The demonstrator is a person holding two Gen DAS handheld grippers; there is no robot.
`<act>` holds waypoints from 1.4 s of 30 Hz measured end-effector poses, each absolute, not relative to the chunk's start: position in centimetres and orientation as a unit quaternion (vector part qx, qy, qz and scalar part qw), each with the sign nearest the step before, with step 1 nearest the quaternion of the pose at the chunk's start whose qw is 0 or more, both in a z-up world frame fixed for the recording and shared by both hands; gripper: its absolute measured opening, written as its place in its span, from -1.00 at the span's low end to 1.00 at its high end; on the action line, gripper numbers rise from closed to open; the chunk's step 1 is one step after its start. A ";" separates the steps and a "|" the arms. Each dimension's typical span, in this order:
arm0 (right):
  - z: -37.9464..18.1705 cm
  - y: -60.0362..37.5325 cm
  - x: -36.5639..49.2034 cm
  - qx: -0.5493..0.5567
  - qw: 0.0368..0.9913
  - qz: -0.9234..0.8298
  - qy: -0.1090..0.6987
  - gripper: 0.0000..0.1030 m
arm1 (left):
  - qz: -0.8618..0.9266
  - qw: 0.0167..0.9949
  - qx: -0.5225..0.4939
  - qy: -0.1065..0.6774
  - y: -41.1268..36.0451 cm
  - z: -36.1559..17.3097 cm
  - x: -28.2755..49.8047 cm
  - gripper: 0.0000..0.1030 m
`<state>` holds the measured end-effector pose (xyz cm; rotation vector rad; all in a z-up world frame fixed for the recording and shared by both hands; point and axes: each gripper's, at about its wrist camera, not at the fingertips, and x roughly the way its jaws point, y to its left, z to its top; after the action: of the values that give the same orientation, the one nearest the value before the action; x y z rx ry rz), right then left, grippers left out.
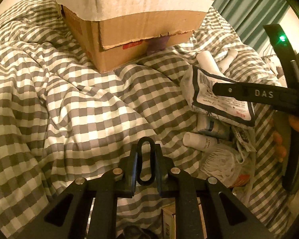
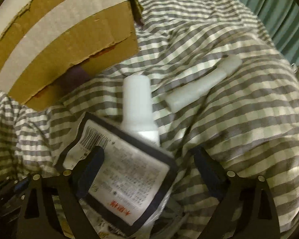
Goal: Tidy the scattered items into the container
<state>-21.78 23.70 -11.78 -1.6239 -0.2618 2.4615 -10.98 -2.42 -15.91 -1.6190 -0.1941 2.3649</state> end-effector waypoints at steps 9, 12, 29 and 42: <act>-9.3 25.3 -19.3 -0.521 0.063 0.851 0.016 -0.62 | 0.824 0.130 -0.547 -0.074 -2.4 -15.5 -11.3 -0.70; -7.2 25.0 -18.3 -0.486 0.062 0.871 0.017 -0.71 | 0.828 0.128 -0.541 -0.075 -2.5 -15.3 -11.3 -0.70; 2.0 21.4 -15.5 -0.370 0.018 0.929 -0.023 -0.78 | 0.887 0.141 -0.425 -0.116 -4.7 -6.3 -11.6 -0.70; 10.3 17.1 -19.2 -0.300 -0.036 0.949 -0.085 -0.78 | 0.932 0.141 -0.322 -0.091 -5.2 3.0 -20.8 -0.70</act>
<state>-19.17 17.11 10.30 -0.9660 -0.2723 3.0535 -20.82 -5.18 2.99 -0.9300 -0.2632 2.6912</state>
